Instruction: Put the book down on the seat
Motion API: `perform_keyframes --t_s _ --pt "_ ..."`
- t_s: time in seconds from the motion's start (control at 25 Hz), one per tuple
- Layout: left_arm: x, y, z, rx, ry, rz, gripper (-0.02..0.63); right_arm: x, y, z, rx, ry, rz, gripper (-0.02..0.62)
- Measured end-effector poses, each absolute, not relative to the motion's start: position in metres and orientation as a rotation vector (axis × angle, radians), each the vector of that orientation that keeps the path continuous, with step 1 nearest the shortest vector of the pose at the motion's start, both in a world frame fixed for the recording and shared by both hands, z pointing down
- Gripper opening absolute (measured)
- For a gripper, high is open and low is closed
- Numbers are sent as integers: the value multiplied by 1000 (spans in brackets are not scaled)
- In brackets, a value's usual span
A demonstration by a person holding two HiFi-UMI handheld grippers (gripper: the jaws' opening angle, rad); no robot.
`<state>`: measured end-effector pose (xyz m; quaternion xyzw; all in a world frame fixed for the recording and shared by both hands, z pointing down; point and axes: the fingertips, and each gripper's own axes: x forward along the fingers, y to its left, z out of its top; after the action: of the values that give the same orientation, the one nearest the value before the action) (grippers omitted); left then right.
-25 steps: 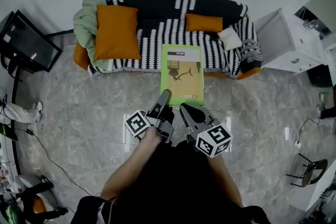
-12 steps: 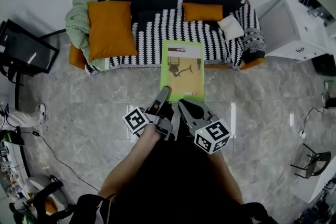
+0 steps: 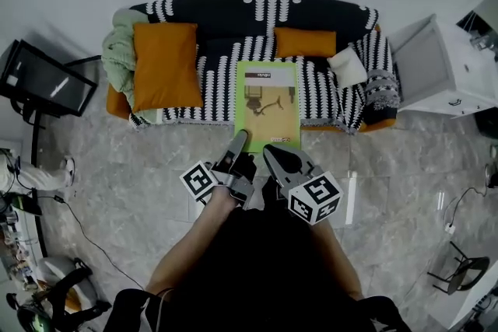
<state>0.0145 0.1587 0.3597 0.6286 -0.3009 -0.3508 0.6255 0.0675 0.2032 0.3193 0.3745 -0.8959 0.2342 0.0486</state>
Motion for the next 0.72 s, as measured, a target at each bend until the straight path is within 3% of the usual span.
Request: perform_keyframes --t_s 0.4,0.72 --pt "67 100 363 1422 -734 -830 150 126 144 324 1093 -2748 755 17" --pt "68 79 372 1400 -807 -839 150 146 114 338 1042 -2733 816 17"
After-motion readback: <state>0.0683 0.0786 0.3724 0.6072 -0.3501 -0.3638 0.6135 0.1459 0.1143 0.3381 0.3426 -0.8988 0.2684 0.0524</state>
